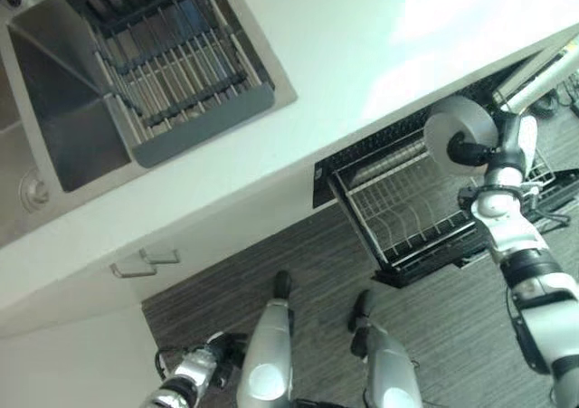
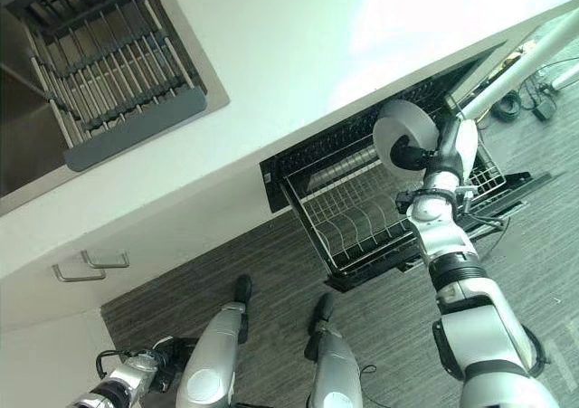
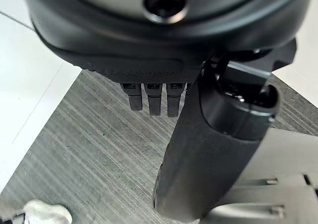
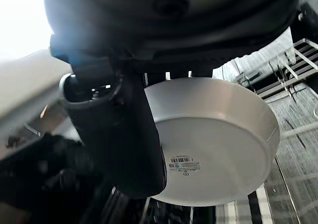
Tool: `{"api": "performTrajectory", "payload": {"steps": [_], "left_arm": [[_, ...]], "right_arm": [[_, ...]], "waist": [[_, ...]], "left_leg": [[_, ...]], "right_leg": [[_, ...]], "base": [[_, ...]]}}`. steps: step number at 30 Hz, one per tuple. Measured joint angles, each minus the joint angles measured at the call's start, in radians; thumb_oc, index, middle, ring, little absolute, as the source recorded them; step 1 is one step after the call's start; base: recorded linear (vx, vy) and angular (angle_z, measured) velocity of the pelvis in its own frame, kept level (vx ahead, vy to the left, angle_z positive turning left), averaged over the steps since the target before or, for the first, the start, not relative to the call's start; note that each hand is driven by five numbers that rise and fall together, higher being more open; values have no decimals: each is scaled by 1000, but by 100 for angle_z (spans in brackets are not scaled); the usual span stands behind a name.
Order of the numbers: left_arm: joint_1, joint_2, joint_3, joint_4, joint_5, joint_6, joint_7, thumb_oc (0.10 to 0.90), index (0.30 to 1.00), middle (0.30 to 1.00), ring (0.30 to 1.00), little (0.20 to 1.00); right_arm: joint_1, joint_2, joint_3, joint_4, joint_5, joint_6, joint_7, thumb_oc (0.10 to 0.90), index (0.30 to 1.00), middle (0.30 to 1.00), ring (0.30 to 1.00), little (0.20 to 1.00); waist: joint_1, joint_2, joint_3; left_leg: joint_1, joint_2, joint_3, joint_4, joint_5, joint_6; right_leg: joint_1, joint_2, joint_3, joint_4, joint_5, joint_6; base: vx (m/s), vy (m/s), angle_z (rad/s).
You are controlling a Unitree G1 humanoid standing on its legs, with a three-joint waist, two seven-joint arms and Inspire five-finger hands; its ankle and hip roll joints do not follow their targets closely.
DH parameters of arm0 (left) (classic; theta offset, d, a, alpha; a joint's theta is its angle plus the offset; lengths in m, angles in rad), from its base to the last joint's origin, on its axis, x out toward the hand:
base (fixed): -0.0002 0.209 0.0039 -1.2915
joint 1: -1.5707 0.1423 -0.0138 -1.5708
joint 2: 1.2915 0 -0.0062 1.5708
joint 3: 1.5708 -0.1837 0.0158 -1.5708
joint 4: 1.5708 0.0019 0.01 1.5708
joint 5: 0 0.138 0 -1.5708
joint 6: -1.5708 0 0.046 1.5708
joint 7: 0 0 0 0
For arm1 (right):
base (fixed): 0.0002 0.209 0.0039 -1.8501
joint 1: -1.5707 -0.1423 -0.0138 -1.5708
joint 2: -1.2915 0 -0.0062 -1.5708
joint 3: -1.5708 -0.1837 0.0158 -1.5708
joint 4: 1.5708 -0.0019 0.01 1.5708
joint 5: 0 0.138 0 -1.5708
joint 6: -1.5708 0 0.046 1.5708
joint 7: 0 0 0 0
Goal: Place the dishes in the dishwasher.
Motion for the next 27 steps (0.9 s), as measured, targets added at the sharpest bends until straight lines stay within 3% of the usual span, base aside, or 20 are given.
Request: {"api": "performTrajectory", "payload": {"steps": [7,11,18,20,27], "left_arm": [[-7,-2,-57,-16,-31,-65,42,800,900,900,900,900],[-12,2,-77,-61,-31,-107,73,800,900,900,900,900],[-14,16,-115,-122,-26,-145,132,800,900,900,900,900],[-22,19,-131,-137,10,-150,167,800,900,900,900,900],[-60,21,-151,-138,100,-153,203,800,900,900,900,900]], "right_arm": [[-7,32,33,65,-49,-26,-39,400,300,300,300,300],[-15,39,33,62,-122,-72,-97,400,300,300,300,300],[-30,49,69,51,-255,-76,-195,400,300,300,300,300],[-17,66,91,53,-363,-75,-246,400,300,300,300,300],[-59,50,259,26,-518,-56,-182,400,300,300,300,300]], "waist": [[14,12,-2],[8,25,-2],[-14,42,-2],[-25,43,-2],[-38,39,-3]], "left_leg": [[-48,-46,23,64,-21,35],[-162,-57,44,165,-52,60],[-264,-59,53,269,-83,66],[-300,-56,52,315,-100,71],[-345,-44,51,319,-99,71]], "right_leg": [[-99,-67,33,148,-59,7],[-223,-90,76,239,-75,12],[-323,-100,108,320,-85,25],[-354,-102,116,355,-96,27],[-398,-88,124,347,-96,27]], "base": [[-54,81,-1],[-81,68,-6],[-42,31,-4],[0,0,0],[-4,-8,-3]]}}
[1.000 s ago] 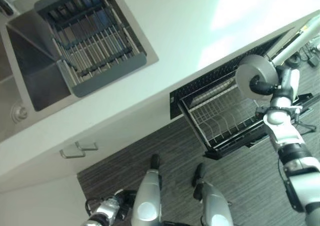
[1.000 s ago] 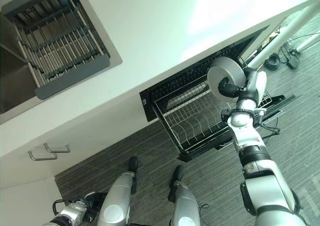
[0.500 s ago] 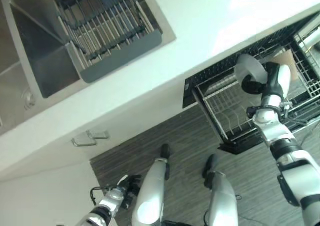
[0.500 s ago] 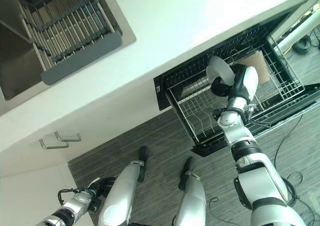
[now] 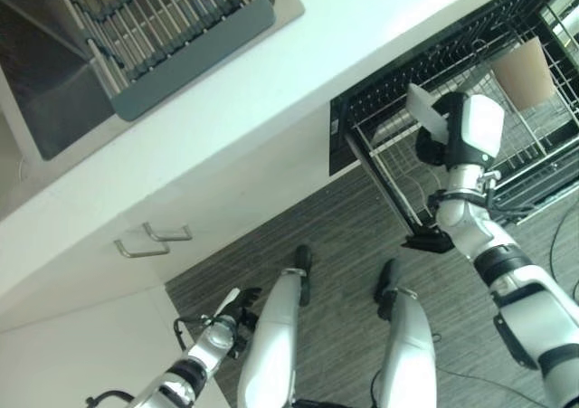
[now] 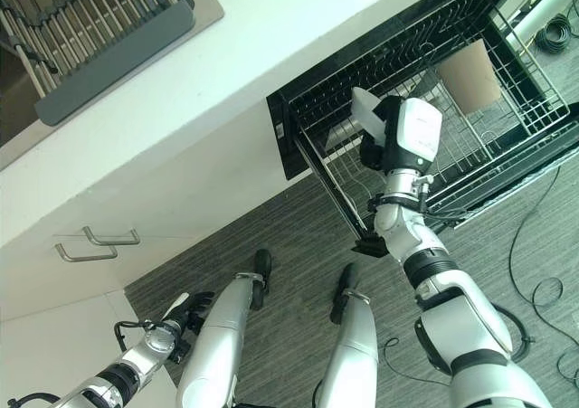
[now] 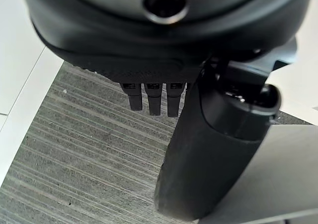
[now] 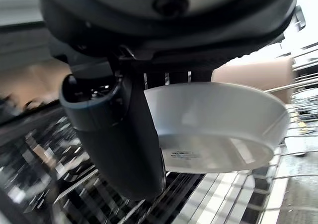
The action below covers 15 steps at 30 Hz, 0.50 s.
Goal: Place the dishes in the dishwasher.
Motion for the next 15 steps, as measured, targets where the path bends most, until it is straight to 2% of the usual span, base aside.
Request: {"api": "performTrajectory", "payload": {"steps": [2,3,4,6,8,9,11,13,15], "left_arm": [[0,2,-5,0,-1,-14,13,800,900,900,900,900],[0,2,3,-3,-5,-21,15,800,900,900,900,900],[0,4,4,-7,-7,-21,16,800,900,900,900,900],[-1,9,2,-14,-9,-17,19,800,900,900,900,900],[-1,12,2,-22,-14,-10,28,800,900,900,900,900],[5,25,3,-52,-19,6,27,800,900,900,900,900],[8,39,3,-74,-19,10,26,800,900,900,900,900],[13,68,4,-112,-20,15,6,800,900,900,900,900],[15,83,6,-132,-22,27,2,800,900,900,900,900]], "right_arm": [[-22,-2,37,0,-4,-13,9,400,300,300,300,300],[-26,-2,26,0,-11,-26,-5,472,408,408,408,408],[-27,-2,18,1,-11,-26,-5,800,900,900,900,900],[-32,1,10,-1,-9,-43,7,800,900,900,900,900],[-44,1,8,0,5,-40,110,800,900,900,900,900],[-70,-9,8,-2,20,-20,210,800,900,900,900,900],[-113,-16,9,13,51,6,317,800,900,900,900,900],[-177,-31,8,41,79,31,473,800,900,900,900,900],[-192,-44,9,48,76,48,548,800,900,900,900,900]], "waist": [[0,-6,-1],[1,-9,0],[1,-9,0],[0,-11,0],[-3,-11,0],[-3,-12,-1],[0,-17,-3],[4,-25,-8],[6,-30,-11]], "left_leg": [[-13,1,0,-18,5,-1],[-30,0,-4,-7,6,2],[-36,1,-8,0,2,1],[-39,1,-12,9,-2,-10],[-39,2,-14,7,-3,-11],[-42,6,-22,4,-3,-11],[-46,10,-30,10,-2,-18],[-49,16,-38,20,-6,-27],[-49,16,-45,23,-5,-28]], "right_leg": [[-10,7,1,-14,0,0],[-30,6,3,5,3,-6],[-33,6,1,12,1,-8],[-41,7,-1,34,-18,-16],[-43,8,-2,39,-24,-17],[-45,8,-10,42,-25,-18],[-46,9,-19,52,-31,-19],[-47,11,-24,66,-37,-18],[-45,11,-24,71,-38,-19]], "base": [[-4,-38,-2],[3,-45,10],[5,-34,12],[5,-5,2],[16,-20,2],[46,-42,10],[57,-46,9],[55,-46,5],[62,-36,5]]}}
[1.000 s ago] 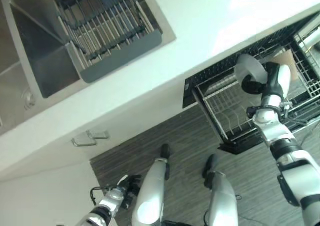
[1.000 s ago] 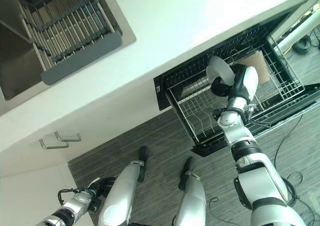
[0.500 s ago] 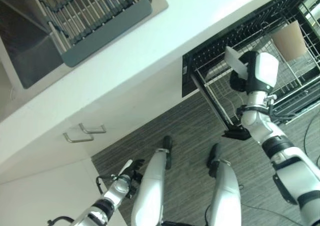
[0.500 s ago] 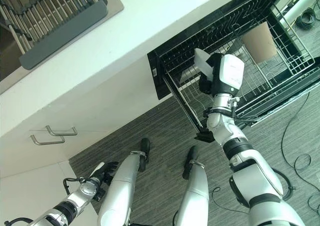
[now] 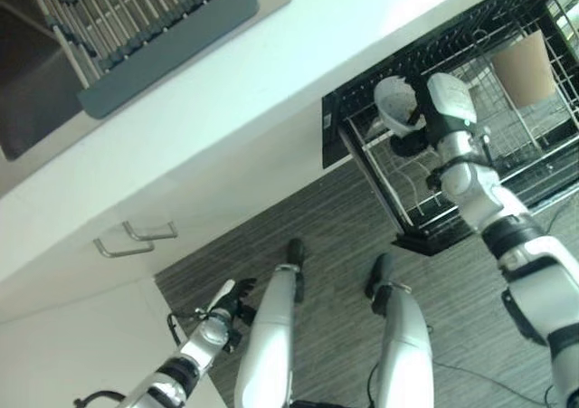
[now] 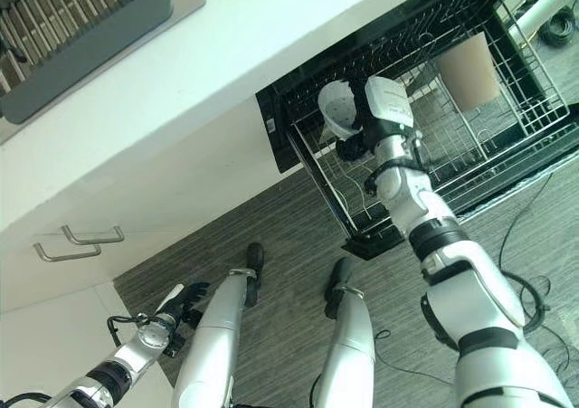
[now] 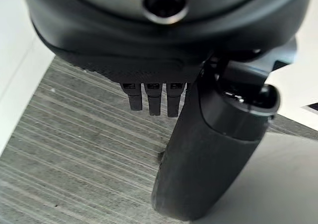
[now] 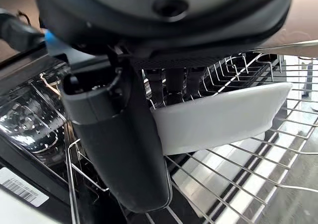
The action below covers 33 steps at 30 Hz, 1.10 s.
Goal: Place the dishes in the dishwasher.
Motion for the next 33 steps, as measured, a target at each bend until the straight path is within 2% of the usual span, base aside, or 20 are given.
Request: {"api": "performTrajectory", "payload": {"steps": [3,4,5,6,9,13,16,21,24,25,26,27,28,29,31,32,33], "left_arm": [[-2,4,16,-6,-7,5,-14,800,900,900,900,900],[-3,5,17,-10,-7,9,-17,800,900,900,900,900],[5,10,18,-15,-12,12,-18,800,900,900,900,900],[8,9,12,-15,-29,24,-24,800,900,900,900,900],[11,10,7,-17,-36,25,-39,800,900,900,900,900],[28,11,7,-26,-35,25,-43,800,900,900,900,900],[42,10,7,-25,-35,27,-52,800,900,900,900,900],[43,11,9,-22,-35,27,-61,800,900,900,900,900],[69,10,41,-36,-35,35,-61,800,900,900,900,900],[82,8,56,-36,-36,45,-61,800,900,900,900,900],[123,1,84,-34,-36,53,-61,800,900,900,900,900],[158,-13,133,-34,-36,53,-59,800,900,900,900,900],[194,-27,185,-20,-36,62,-56,800,900,900,900,900],[183,-44,185,-3,-38,64,-56,800,900,900,900,900],[192,-85,261,-2,-36,59,-40,800,900,900,900,900],[189,-102,269,79,-41,43,-34,800,900,900,900,900],[183,-108,269,102,-46,41,-36,800,900,900,900,900]], "right_arm": [[-13,-2,4,10,-28,28,149,800,900,900,900,900],[-17,13,43,78,-40,59,265,800,900,900,900,900],[11,22,40,68,-52,62,267,800,900,900,900,900],[2,30,41,89,-69,86,340,800,900,900,900,900],[-6,27,41,120,-127,133,445,800,900,900,900,900],[-37,27,41,159,-155,174,541,800,900,900,900,900],[-34,29,41,178,-151,182,559,800,900,900,900,900],[2,42,35,173,-53,188,430,800,900,900,900,900],[115,32,17,13,53,245,319,800,900,900,900,900],[170,27,-23,-88,140,270,271,800,900,900,900,900],[296,17,-99,-261,246,306,196,800,900,900,900,900],[483,-8,-228,-561,343,339,123,800,900,900,900,900],[591,-11,-266,-748,382,312,74,800,900,900,900,900],[642,-7,-296,-814,406,296,41,800,900,900,900,900],[810,52,-428,-1029,417,263,-69,800,900,900,900,900],[828,57,-423,-1069,414,144,-161,800,900,900,900,900],[827,53,-428,-1066,413,108,-204,800,900,900,900,900]], "waist": [[1,-7,-8],[9,-9,-15],[13,-14,-23],[19,-14,-49],[39,-17,-85],[54,-20,-89],[54,-20,-89],[50,-20,-90],[37,-20,-89],[24,-21,-89],[-6,-23,-86],[-32,-27,-66],[-60,-31,-54],[-97,-35,-42],[-94,-26,-21],[-145,-24,-15],[-155,-21,-13]], "left_leg": [[-1,0,-8,15,-1,-2],[-4,0,-10,15,-1,-2],[-4,0,-13,19,-2,-3],[-13,-1,-15,30,-5,-6],[-20,-5,-35,34,-5,-7],[-18,-9,-53,38,-4,-8],[-8,-18,-64,38,-4,-9],[5,-19,-61,38,-3,-8],[20,-18,-56,25,-2,-6],[26,-18,-49,22,-2,-6],[61,-18,-25,4,-6,4],[93,-20,2,7,-13,17],[108,-9,20,12,-29,28],[116,-11,36,19,-33,26],[126,-11,57,36,-66,37],[123,-11,81,37,-68,40],[123,-10,91,36,-72,46]], "right_leg": [[2,0,-2,15,-5,-4],[1,1,-4,17,-6,-3],[3,1,-6,20,-9,-5],[-5,0,-6,29,-12,-3],[1,-2,-23,37,-21,-4],[10,-1,-31,52,-33,-10],[26,-6,-41,57,-39,-13],[38,-6,-33,52,-40,-13],[53,9,-21,22,-39,-14],[59,16,-9,10,-37,-15],[82,26,21,-20,-28,-16],[106,37,61,-42,-6,-9],[121,37,72,-53,2,6],[125,39,83,-56,4,9],[120,39,112,-50,-2,23],[110,41,136,-58,7,27],[104,41,146,-59,8,26]], "base": [[52,-44,4],[55,-53,3],[75,-63,4],[66,-53,6],[47,-55,15],[32,-42,15],[15,3,12],[-2,2,-1],[11,62,-10],[34,155,-25],[24,123,-38],[29,203,-60],[23,165,-50],[16,203,-38],[-13,111,-37],[-31,77,-48],[-110,41,-31]]}}
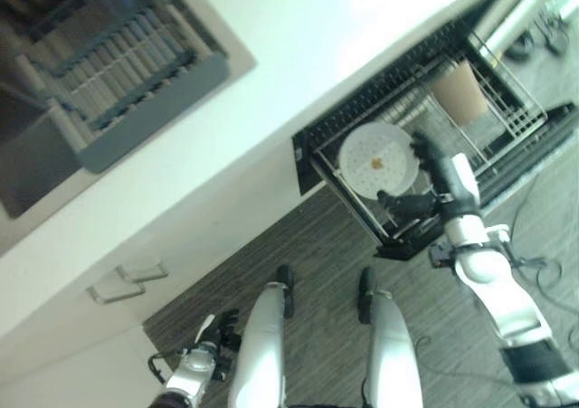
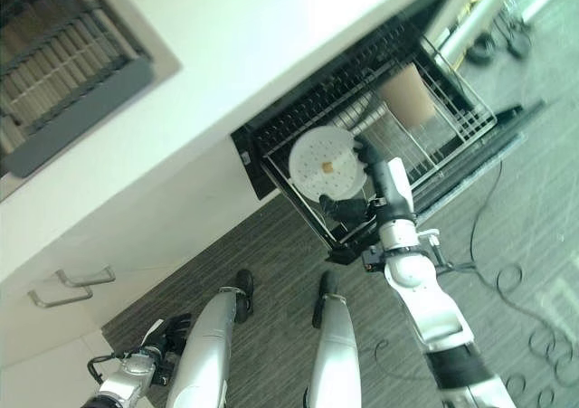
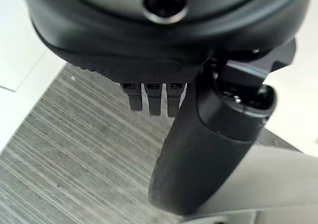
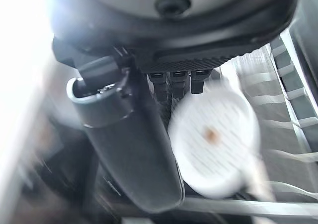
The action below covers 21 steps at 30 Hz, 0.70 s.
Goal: Place the dishes in the dishwasher.
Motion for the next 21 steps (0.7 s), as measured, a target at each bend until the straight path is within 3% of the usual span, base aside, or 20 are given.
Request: {"api": "performTrajectory", "payload": {"steps": [3,7,10,12,14,15,18,21], "left_arm": [[-7,-6,-12,19,-21,-41,7,800,900,900,900,900],[-15,-12,-17,28,-23,-54,17,800,900,900,900,900],[-27,-12,-21,53,-22,-63,21,800,900,900,900,900],[-35,-9,-21,62,-21,-61,25,800,900,900,900,900],[-38,-8,-28,71,-21,-60,39,800,900,900,900,900],[-38,-5,-23,75,-22,-58,40,800,900,900,900,900],[-46,-5,-8,114,-30,-54,40,800,900,900,900,900],[-88,-3,-16,149,-30,-37,42,800,900,900,900,900]], "right_arm": [[-13,-3,-26,4,-22,-102,-124,800,900,900,900,900],[-34,-15,-54,5,-98,-223,-257,800,900,900,900,900],[-17,-19,-111,3,-157,-356,-389,800,900,900,900,900],[-2,-20,-185,6,-205,-375,-512,800,900,900,900,900],[86,-13,-341,200,-252,-417,-744,800,900,900,900,900],[125,15,-378,273,-248,-434,-792,800,900,900,900,900],[160,78,-420,438,-179,-472,-808,800,900,900,900,900],[148,124,-424,721,-58,-511,-807,800,900,900,900,900]], "waist": [[-12,8,7],[-10,13,14],[-14,12,15],[-19,11,15],[-18,-1,16],[-22,-8,16],[-59,-17,16],[-68,-22,17]], "left_leg": [[-21,9,11,-1,5,-2],[-38,17,16,-11,6,-8],[-29,29,22,-11,10,-12],[-26,30,28,-13,9,-10],[7,30,33,-34,6,-6],[17,31,35,-44,6,-6],[23,35,39,-46,0,2],[27,38,39,-46,-5,6]], "right_leg": [[-23,1,4,-15,17,14],[-47,9,2,-25,28,3],[-36,23,3,-44,38,2],[-34,26,11,-51,43,2],[8,27,14,-90,50,5],[20,27,14,-106,56,9],[33,28,12,-127,63,11],[39,30,11,-132,65,13]], "base": [[-82,18,-13],[3,-1,-8],[-85,4,-13],[-43,0,-10],[-38,-41,-6],[-26,-39,-4],[-15,-41,-3],[-18,-62,-3]]}}
